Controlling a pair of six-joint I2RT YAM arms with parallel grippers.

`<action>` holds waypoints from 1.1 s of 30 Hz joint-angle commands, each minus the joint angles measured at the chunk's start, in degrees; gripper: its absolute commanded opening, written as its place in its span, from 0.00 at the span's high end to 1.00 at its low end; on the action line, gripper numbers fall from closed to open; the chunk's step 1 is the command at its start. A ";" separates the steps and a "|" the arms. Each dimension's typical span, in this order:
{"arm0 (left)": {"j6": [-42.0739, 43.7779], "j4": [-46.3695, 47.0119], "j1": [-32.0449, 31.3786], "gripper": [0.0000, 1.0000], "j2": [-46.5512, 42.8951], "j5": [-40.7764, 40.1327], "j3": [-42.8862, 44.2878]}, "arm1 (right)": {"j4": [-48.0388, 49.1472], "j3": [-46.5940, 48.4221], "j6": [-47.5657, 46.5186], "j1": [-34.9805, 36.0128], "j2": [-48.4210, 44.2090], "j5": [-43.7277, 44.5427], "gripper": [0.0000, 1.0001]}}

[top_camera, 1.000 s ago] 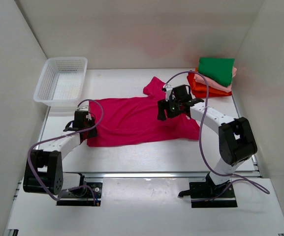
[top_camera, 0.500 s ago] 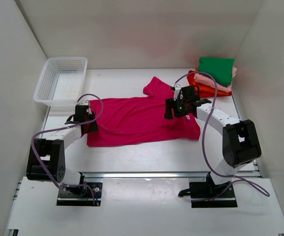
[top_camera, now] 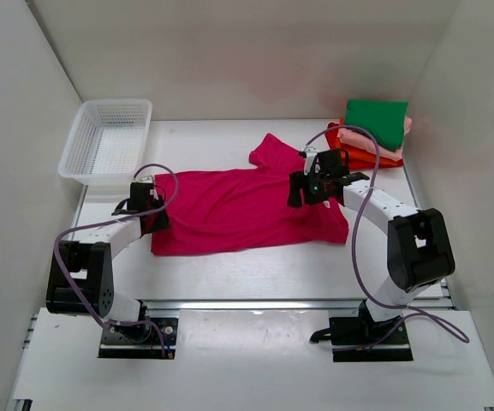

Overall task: Fold and stack the t-shirts
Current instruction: Flatten out the tshirt

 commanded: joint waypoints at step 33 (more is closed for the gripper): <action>-1.78 -9.06 -0.56 1.00 -16.77 4.86 2.99 | -0.69 -8.47 2.95 -13.36 -11.10 5.62 0.42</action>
